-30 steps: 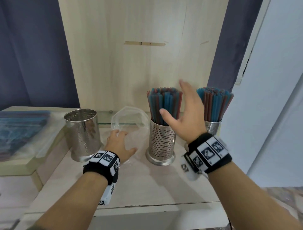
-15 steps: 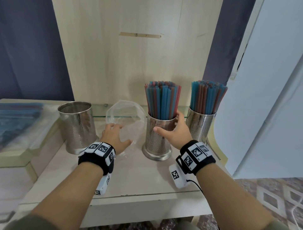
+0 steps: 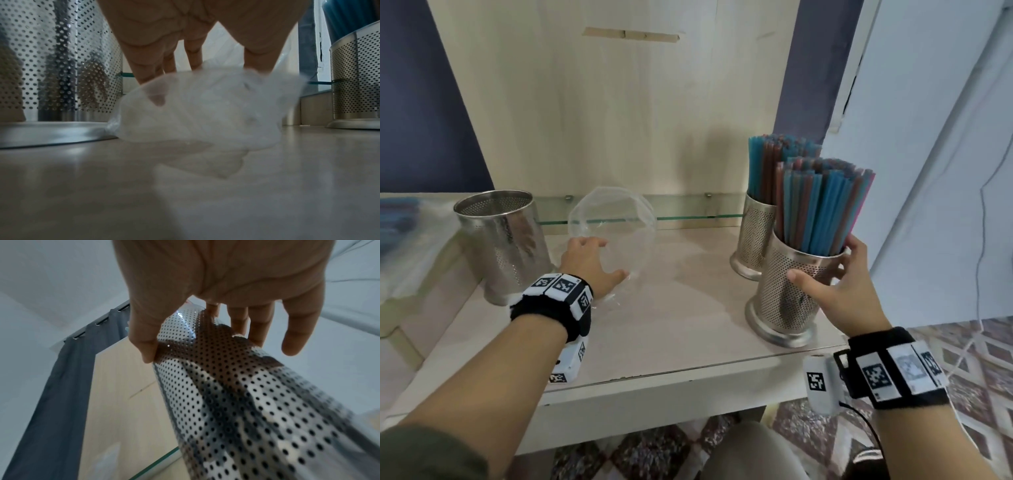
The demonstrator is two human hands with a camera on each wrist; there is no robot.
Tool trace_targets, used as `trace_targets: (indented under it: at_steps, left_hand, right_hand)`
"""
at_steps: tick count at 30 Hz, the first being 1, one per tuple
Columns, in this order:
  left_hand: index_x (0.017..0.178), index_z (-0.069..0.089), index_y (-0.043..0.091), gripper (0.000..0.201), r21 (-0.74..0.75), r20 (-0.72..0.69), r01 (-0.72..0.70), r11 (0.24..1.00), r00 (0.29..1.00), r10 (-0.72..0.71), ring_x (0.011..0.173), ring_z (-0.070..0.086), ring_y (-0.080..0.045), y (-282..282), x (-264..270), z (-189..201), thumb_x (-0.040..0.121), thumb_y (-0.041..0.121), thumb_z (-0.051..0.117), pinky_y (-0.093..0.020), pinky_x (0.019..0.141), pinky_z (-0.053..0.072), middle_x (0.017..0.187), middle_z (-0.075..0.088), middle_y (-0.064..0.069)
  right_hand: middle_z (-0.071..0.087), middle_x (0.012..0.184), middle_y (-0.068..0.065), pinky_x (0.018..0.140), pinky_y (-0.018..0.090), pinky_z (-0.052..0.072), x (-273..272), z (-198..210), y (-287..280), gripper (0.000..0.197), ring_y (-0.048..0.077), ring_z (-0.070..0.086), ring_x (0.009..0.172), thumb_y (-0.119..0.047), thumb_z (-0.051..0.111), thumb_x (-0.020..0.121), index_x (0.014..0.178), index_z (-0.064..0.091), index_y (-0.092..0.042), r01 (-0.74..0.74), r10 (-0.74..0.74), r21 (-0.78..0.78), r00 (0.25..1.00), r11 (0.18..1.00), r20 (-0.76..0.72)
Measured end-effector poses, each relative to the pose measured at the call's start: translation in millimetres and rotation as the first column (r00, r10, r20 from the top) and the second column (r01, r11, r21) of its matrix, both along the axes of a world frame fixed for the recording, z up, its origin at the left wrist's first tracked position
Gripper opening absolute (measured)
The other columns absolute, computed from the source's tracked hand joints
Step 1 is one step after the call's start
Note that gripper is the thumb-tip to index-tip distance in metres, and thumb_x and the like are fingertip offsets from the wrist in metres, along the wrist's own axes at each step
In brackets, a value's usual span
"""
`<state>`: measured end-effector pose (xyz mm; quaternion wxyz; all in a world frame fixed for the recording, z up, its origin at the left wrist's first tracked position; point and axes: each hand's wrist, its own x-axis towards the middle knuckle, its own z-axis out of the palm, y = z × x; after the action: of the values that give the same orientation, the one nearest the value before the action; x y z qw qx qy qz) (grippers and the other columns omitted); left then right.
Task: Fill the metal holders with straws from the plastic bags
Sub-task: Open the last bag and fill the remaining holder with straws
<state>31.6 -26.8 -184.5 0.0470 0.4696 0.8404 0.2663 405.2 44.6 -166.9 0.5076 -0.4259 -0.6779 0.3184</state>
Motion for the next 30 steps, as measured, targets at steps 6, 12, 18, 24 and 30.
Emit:
trace_targets:
  at_steps: [6,12,18,24,30]
  left_hand:
    - [0.138,0.046,0.014,0.079,0.014,-0.011,-0.023,1.0,1.0,0.023,0.131,0.042,-0.032,1.6,-0.9,-0.9,0.073,0.041,0.081,-0.039,0.11,0.034,0.143,0.035,-0.015]
    - [0.138,0.04,0.014,0.094,0.111,-0.011,-0.067,0.992,0.998,0.068,0.13,0.041,-0.035,2.3,-2.8,0.7,0.062,0.038,0.089,-0.043,0.11,0.035,0.142,0.036,-0.016]
    - [0.145,0.027,0.017,0.124,0.166,-0.022,-0.115,0.979,0.993,0.12,0.132,0.036,-0.037,2.1,-1.6,0.0,0.045,0.051,0.093,-0.044,0.111,0.034,0.144,0.029,-0.016]
    - [0.151,-0.008,0.025,0.16,-0.078,0.048,-0.074,0.994,0.996,0.078,0.142,0.027,-0.032,-1.3,-2.6,0.0,0.031,0.063,0.09,-0.046,0.112,0.033,0.157,0.016,-0.01]
    - [0.153,-0.013,0.026,0.132,-0.2,0.17,0.029,0.979,0.985,0.005,0.109,0.059,-0.032,-0.8,-0.3,0.2,0.066,0.02,0.087,-0.034,0.087,0.047,0.121,0.057,-0.015]
  right_hand:
    - [0.051,0.132,0.004,0.1,0.045,0.05,10.4,-4.9,11.6,0.106,0.022,0.058,0.115,-0.036,0.085,0.066,0.15,0.023,-0.024,0.06,-0.06,0.01,0.998,0.998,-0.016]
    - [0.025,0.157,0.02,0.12,0.048,0.019,-19.2,-5.9,-31.6,0.123,0.032,0.024,0.145,-0.068,0.075,0.065,0.155,0.01,-0.012,0.394,-0.45,0.352,0.888,0.849,0.091]
    - [0.043,0.144,0.006,0.11,0.045,0.031,-90.9,17.5,-78.2,0.066,0.021,0.036,0.133,-0.049,0.065,0.082,0.14,0.046,-0.021,-0.33,0.075,0.438,0.86,0.836,0.505]
    - [0.013,0.162,0.008,0.117,0.044,0.02,-172.3,47.2,-29.9,0.091,0.027,0.016,0.148,-0.045,0.075,0.078,0.152,0.025,-0.03,-0.526,0.178,0.187,0.566,0.829,0.805]
    - [-0.016,0.165,0.004,0.119,0.052,0.025,-231.1,42.1,22.4,0.142,0.03,0.007,0.152,-0.05,0.09,0.057,0.155,-0.012,-0.037,-0.547,0.172,0.089,0.408,0.832,0.897]
